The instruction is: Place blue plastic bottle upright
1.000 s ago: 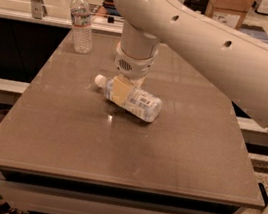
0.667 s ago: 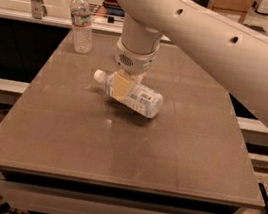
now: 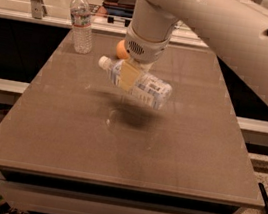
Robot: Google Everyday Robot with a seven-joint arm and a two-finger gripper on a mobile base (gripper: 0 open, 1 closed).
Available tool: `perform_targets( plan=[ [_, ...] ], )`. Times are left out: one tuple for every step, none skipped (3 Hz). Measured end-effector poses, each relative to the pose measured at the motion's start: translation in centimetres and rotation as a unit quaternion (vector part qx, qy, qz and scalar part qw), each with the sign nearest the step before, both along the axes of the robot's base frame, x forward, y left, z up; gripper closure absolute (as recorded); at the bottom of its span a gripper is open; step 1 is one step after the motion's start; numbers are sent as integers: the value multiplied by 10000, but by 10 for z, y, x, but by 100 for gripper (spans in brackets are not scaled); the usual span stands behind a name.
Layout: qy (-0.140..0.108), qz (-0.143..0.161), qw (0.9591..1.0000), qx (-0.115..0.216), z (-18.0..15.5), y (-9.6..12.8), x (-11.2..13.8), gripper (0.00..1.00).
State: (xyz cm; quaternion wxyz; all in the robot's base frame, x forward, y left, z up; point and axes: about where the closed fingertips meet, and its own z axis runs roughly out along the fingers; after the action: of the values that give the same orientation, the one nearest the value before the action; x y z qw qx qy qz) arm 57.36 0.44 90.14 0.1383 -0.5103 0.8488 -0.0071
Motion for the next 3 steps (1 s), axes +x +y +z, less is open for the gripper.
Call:
perform_targets(
  plan=[
    [-263, 176, 9982, 503, 16, -3, 7, 100],
    [-586, 386, 9923, 1020, 35, -5, 16, 100],
    [-811, 468, 9875, 1266, 52, -6, 14, 100]
  ],
)
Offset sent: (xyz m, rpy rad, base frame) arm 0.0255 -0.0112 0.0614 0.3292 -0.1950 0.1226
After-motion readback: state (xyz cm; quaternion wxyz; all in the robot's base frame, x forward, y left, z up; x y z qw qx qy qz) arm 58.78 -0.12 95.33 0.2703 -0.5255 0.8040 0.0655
